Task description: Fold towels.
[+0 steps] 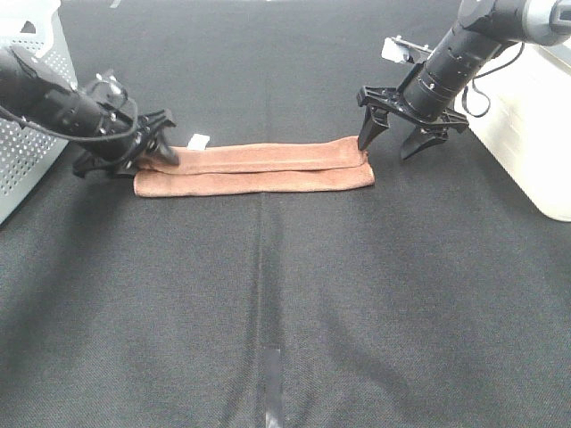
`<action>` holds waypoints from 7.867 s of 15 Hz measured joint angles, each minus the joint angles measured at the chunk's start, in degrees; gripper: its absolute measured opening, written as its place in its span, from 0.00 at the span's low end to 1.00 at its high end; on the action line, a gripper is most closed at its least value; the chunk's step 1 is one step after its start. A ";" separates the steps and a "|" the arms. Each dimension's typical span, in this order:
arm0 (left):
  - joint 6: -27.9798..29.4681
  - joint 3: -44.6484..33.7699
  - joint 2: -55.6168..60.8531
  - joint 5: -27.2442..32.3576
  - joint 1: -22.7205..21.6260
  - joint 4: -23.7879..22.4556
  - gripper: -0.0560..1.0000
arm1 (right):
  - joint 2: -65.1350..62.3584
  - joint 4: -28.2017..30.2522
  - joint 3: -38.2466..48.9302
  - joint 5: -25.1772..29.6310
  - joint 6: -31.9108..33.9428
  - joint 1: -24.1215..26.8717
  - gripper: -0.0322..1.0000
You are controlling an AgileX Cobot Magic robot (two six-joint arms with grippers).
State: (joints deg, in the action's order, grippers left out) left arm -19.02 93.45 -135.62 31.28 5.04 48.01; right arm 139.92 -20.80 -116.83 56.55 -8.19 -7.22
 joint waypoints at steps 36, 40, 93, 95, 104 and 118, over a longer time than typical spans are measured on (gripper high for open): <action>11.34 29.91 -3.95 4.24 17.07 -3.61 0.72 | 0.00 -8.65 0.00 4.64 -2.75 0.00 0.71; 9.68 30.60 -0.06 7.28 8.42 -9.63 0.72 | 0.00 -22.52 -3.44 6.30 -10.49 0.00 0.71; 13.75 -55.81 110.47 35.87 3.72 -42.23 0.72 | -113.39 16.56 82.45 6.93 4.58 -3.32 0.67; 12.55 -59.59 120.44 34.09 3.72 -42.17 0.72 | -122.27 16.84 85.37 5.44 4.24 -3.32 0.67; 6.19 -64.80 131.95 29.56 3.72 -38.79 0.72 | -132.87 17.19 87.66 4.81 2.35 -3.32 0.67; 4.93 -64.80 132.35 29.51 -2.69 -37.76 0.72 | -132.87 17.07 87.66 4.81 2.01 -0.29 0.67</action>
State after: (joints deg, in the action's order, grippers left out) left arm -14.09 28.65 -3.27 60.79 2.35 10.26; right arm 7.05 -3.72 -29.16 61.36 -6.19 -7.51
